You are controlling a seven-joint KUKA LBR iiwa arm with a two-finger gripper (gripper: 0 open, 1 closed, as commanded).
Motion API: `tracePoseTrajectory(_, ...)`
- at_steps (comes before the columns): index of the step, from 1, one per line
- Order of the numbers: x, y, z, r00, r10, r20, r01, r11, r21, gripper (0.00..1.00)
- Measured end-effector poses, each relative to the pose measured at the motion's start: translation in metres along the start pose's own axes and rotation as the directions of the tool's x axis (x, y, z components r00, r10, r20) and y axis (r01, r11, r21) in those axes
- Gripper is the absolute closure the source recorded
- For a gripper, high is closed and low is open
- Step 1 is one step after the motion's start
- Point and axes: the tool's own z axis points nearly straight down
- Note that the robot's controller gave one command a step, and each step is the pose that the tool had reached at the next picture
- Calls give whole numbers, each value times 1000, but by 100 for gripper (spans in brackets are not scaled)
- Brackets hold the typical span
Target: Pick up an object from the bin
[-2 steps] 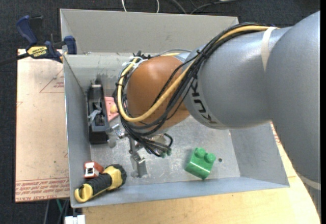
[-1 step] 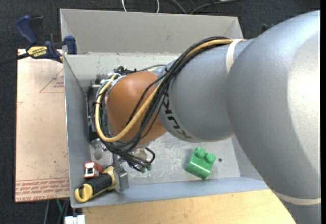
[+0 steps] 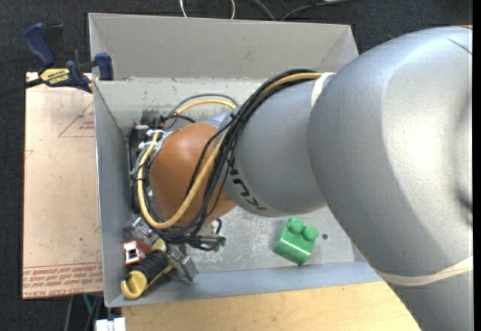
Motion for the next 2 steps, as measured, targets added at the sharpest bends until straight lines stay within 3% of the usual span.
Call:
tracePoseTrajectory(1, 11, -10, 2, 998, 61, -9, -61, 998, -12, 100)
tracePoseTrajectory(2, 11, -10, 1, 998, 61, -9, -61, 998, -12, 100)
